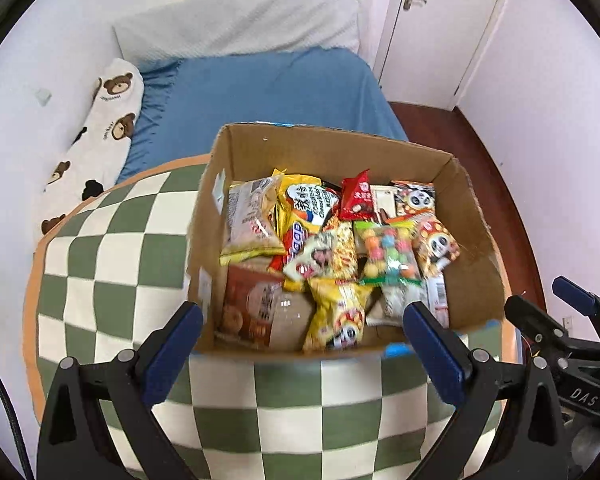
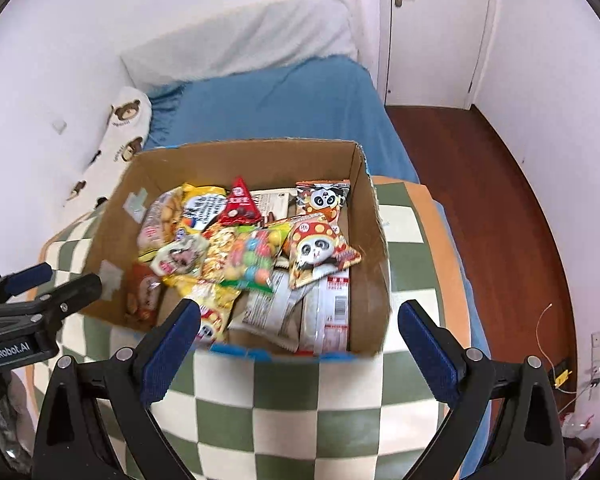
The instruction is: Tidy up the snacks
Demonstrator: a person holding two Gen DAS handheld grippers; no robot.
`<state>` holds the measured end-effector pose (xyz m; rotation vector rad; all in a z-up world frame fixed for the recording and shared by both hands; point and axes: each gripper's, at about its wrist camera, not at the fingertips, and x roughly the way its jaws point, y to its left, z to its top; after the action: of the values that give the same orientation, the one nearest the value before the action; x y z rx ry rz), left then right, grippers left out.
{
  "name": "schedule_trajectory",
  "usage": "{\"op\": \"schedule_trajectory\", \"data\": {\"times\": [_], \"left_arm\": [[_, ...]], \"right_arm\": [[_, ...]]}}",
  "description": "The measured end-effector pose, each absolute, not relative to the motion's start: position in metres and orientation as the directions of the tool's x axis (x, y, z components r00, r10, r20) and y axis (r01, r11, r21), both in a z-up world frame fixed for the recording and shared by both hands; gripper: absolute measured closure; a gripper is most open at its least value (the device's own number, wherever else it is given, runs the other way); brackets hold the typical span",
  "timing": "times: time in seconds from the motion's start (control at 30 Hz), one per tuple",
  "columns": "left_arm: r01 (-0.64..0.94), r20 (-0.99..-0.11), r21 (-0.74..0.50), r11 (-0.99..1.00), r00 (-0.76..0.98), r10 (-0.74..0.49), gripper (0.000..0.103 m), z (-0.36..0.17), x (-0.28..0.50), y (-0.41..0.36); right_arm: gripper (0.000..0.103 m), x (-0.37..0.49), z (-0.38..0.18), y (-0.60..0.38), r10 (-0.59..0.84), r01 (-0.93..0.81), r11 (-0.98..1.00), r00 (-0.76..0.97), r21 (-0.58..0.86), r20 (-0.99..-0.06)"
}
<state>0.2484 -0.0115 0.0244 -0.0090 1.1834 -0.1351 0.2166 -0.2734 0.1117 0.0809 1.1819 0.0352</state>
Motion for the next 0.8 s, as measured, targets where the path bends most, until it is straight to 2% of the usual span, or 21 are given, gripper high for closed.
{"op": "schedule_trajectory", "data": {"times": [0.47,0.8], "left_arm": [[0.102,-0.842,-0.051,0.993,0.531,-0.098,0.000,0.105,0.131,-0.012],[0.094,-0.797,-0.026,0.995,0.599,-0.078,0.000,0.148,0.072,-0.005]], "right_arm": [[0.000,0.091,0.207,-0.268,0.061,-0.014,0.998,0.540,0.063,-0.839],[0.000,0.034,0.272,-0.265,0.074,-0.040,0.997,0.621,0.063,-0.780]]}}
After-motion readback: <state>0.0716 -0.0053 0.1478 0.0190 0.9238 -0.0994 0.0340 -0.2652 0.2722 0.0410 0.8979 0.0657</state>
